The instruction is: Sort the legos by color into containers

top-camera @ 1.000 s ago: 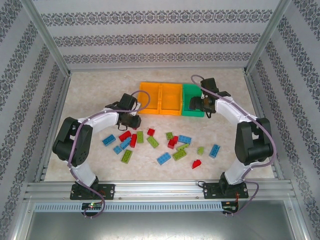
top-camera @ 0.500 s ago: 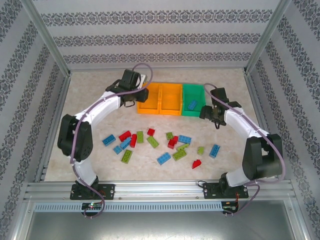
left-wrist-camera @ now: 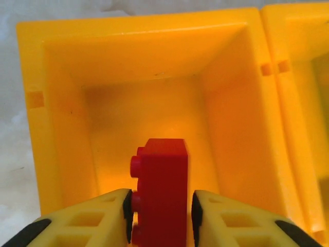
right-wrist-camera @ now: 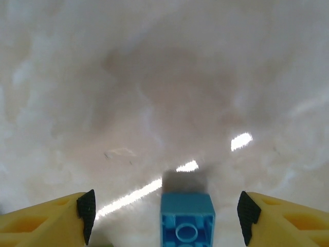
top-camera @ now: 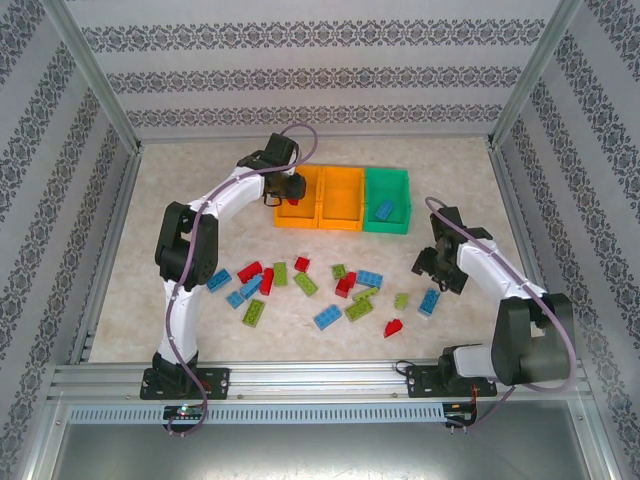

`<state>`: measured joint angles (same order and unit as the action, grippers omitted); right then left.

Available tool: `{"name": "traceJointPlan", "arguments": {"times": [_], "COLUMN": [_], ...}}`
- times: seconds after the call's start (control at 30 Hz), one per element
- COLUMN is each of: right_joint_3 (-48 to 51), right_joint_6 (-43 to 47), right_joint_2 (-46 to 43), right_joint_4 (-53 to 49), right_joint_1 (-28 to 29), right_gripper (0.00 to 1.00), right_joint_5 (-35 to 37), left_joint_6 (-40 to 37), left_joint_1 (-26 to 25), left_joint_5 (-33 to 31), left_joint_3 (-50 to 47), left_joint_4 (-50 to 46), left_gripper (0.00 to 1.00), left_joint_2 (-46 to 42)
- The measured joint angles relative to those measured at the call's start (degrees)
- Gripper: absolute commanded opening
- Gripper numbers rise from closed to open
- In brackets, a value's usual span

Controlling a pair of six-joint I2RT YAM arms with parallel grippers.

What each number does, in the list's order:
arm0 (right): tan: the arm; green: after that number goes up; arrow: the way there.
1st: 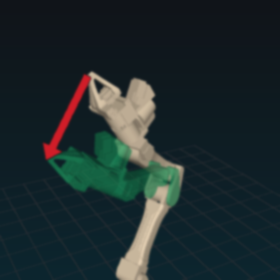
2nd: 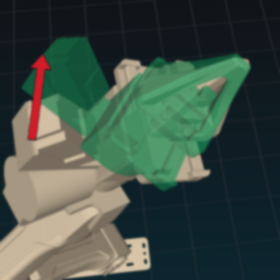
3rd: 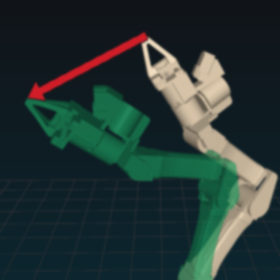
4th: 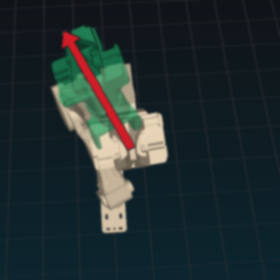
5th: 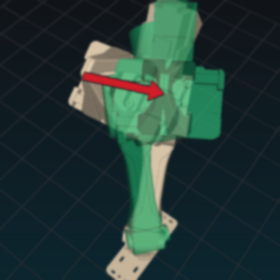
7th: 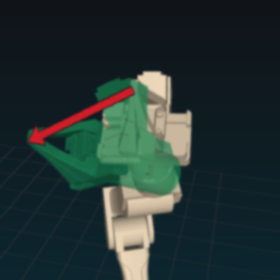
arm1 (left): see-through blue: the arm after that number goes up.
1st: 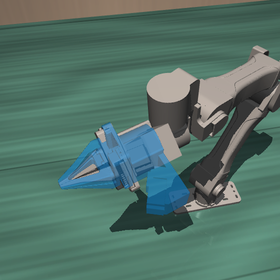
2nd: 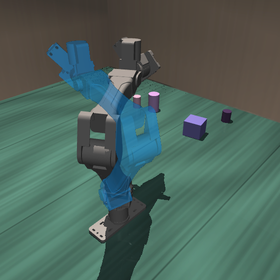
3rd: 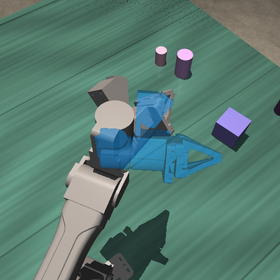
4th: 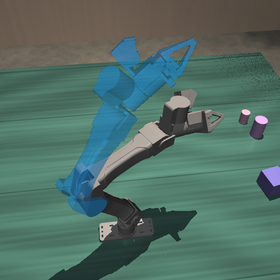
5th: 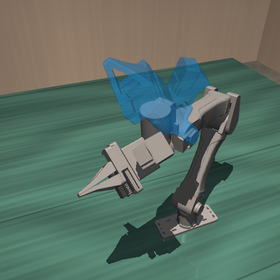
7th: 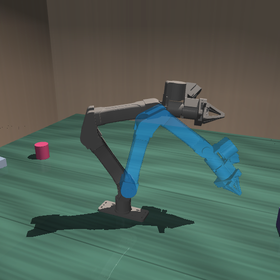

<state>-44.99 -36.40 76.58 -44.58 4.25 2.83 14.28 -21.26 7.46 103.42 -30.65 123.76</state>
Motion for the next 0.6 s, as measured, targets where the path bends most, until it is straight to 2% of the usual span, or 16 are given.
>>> {"name": "traceJointPlan", "arguments": {"times": [0.13,0.3,0.6], "right_joint_3": [1.0,3.2,5.1], "right_joint_6": [-1.4,-3.0,-4.4], "right_joint_2": [-1.0,-3.9,-1.7], "right_joint_4": [-3.0,-5.1,-4.5], "right_joint_1": [0.0,0.0,2.1], "right_gripper": [0.74,0.72,0.57], "right_joint_5": [-1.0,-1.7,-3.3], "left_joint_6": [0.5,1.3,1.9], "left_joint_1": [0.0,0.0,0.0], "left_joint_5": [0.3,1.9,3.5], "left_joint_3": [0.3,-0.5,-8.0], "left_joint_4": [0.0,1.4,5.9], "left_gripper": [0.57,0.63,0.79], "left_joint_2": [0.0,-0.3,-5.5]}}
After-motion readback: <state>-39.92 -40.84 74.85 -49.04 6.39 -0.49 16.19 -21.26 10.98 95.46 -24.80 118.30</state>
